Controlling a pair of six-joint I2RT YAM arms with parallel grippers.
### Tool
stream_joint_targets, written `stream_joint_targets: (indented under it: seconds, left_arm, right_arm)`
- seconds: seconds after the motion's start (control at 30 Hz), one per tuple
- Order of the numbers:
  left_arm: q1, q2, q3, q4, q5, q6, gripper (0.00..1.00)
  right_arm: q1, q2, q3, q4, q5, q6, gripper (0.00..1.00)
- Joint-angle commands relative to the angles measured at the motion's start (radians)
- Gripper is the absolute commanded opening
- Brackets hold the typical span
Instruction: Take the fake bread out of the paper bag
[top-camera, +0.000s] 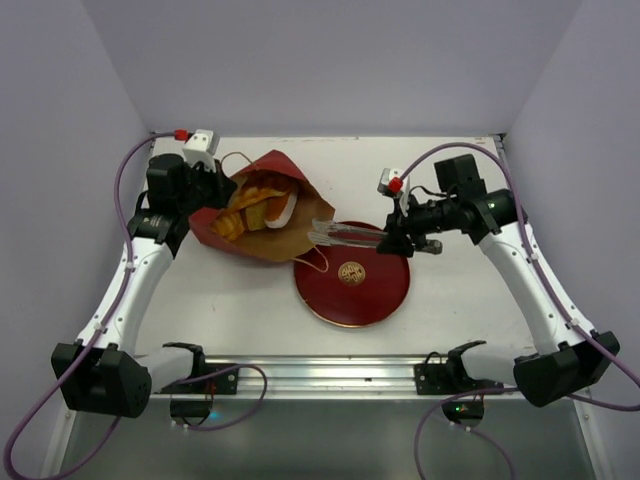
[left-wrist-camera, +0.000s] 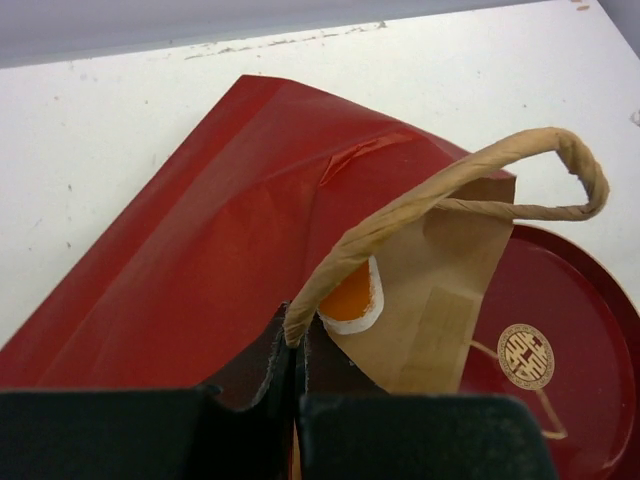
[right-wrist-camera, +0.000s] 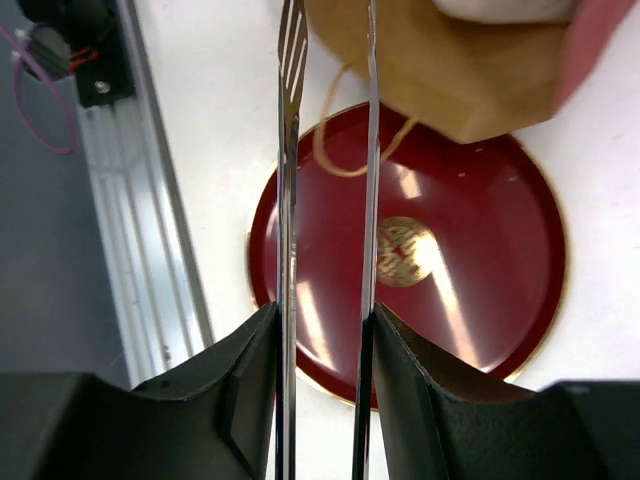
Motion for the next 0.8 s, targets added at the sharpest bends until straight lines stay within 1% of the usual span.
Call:
stream_joint_targets:
  seconds: [0.0,0.07,0.1,0.13,0.17,0.2,0.27,0.3,0.37,0.4,0.43,0.5,0.53,0.6,0.63,0.77]
  left_arm:
    - [-0.004,-0.038,-0.035,0.049,0.048,-0.018,0.0]
    - [-0.004,-0.049,-0.045,0.051,0.065,-0.027,0.0]
    - [-0.004,-0.055,-0.055,0.051,0.07,-0.03,0.0]
    - [-0.004,-0.058,-0.059,0.052,0.074,-0.036,0.0]
    - [-0.004,-0.061,-0.064,0.054,0.074,-0.039,0.0]
    - [-0.004,-0.068,-0.07,0.054,0.076,-0.042,0.0]
    - [-0.004,-0.071,-0.073,0.054,0.077,-0.053,0.0]
    - [-0.004,-0.074,-0.076,0.055,0.077,-0.058,0.0]
    - [-0.004,-0.072,-0.073,0.048,0.079,-0.071,0.0]
    - [-0.004,-0.071,-0.072,0.045,0.08,-0.076,0.0]
    - [-0.004,-0.068,-0.065,0.042,0.083,-0.085,0.0]
    - [-0.004,-0.068,-0.062,0.039,0.088,-0.096,0.0]
    - [-0.004,-0.068,-0.061,0.037,0.094,-0.105,0.0]
    - [-0.004,-0.071,-0.061,0.037,0.096,-0.116,0.0]
    - [-0.004,-0.072,-0.062,0.037,0.099,-0.124,0.0]
    - [-0.004,-0.075,-0.061,0.029,0.1,-0.133,0.0]
  right_arm:
    - [0.032,0.008,0.107,-0.003,0.092,-0.043,0.44]
    - [0.088,0.04,0.142,0.002,0.148,-0.057,0.44]
    - [0.111,0.054,0.15,0.006,0.216,-0.06,0.44]
    - [0.162,0.066,0.156,0.011,0.255,-0.071,0.44]
    - [0.185,0.088,0.162,0.026,0.293,-0.076,0.44]
    - [0.24,0.097,0.162,0.034,0.368,-0.08,0.44]
    - [0.297,0.118,0.153,0.072,0.445,-0.094,0.45]
    - [0.355,0.123,0.145,0.087,0.526,-0.099,0.45]
    - [0.409,0.131,0.124,0.144,0.617,-0.117,0.47]
    - [0.456,0.143,0.119,0.161,0.664,-0.123,0.47]
    - [0.478,0.152,0.116,0.179,0.757,-0.138,0.48]
    - [0.538,0.183,0.116,0.221,0.842,-0.162,0.49]
    - [0.558,0.192,0.114,0.239,0.931,-0.186,0.49]
    - [0.61,0.223,0.107,0.288,1.007,-0.215,0.5]
    - [0.622,0.235,0.104,0.302,1.069,-0.24,0.5]
    - [0.675,0.284,0.059,0.403,1.189,-0.304,0.5]
